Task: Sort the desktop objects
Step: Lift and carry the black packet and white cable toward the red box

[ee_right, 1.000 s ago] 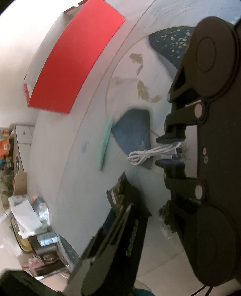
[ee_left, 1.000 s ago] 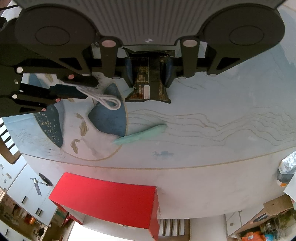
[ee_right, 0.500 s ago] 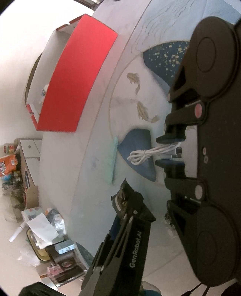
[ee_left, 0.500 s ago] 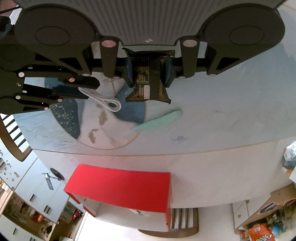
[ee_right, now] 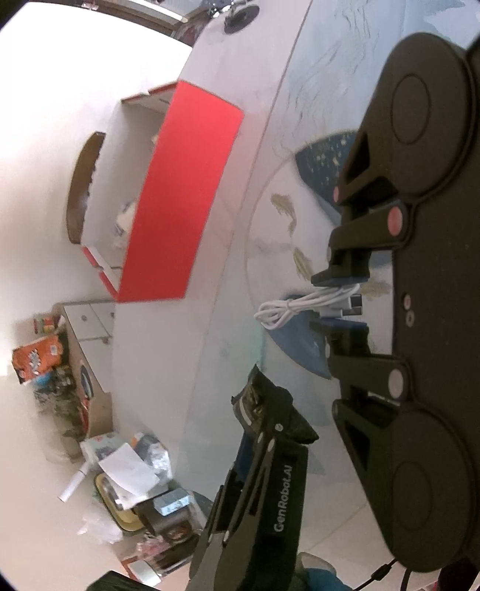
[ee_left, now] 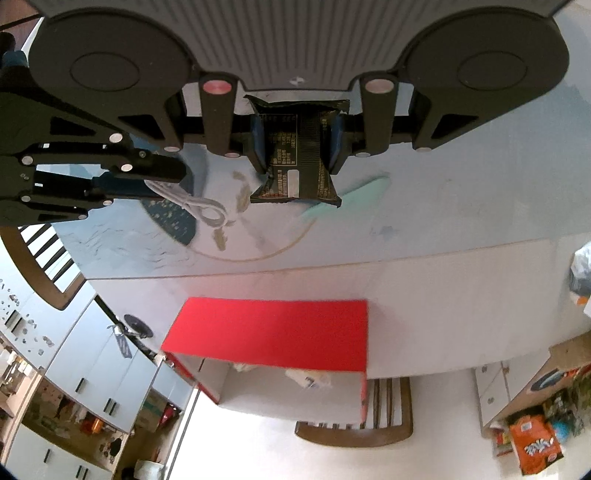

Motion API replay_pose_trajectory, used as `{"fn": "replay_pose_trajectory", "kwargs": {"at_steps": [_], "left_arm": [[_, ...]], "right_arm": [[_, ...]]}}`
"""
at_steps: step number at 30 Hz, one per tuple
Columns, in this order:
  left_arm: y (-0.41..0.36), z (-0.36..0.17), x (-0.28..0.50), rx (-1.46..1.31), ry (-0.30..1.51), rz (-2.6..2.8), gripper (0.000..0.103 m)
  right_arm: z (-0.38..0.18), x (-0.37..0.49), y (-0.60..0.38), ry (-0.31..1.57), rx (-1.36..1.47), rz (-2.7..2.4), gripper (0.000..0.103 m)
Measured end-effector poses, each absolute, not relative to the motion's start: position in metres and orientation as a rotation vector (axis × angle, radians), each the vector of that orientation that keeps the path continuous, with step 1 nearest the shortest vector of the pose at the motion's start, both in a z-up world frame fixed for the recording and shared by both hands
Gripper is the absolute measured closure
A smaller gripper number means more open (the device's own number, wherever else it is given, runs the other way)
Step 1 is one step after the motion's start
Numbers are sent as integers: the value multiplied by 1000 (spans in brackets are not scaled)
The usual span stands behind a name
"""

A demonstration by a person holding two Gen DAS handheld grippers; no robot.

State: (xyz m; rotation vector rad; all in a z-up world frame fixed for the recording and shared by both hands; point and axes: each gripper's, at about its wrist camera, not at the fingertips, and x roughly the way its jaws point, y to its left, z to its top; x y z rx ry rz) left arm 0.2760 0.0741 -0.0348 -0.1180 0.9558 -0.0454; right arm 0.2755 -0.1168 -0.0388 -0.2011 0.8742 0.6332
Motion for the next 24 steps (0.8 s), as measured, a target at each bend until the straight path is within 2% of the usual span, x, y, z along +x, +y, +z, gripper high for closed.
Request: {"fn": "replay_pose_trajectory", "kwargs": {"at_steps": [24], "left_arm": [[26,23,309,-73,844,-97,71]], "right_arm": [[21,300,-168,753,-110,530,86]]}}
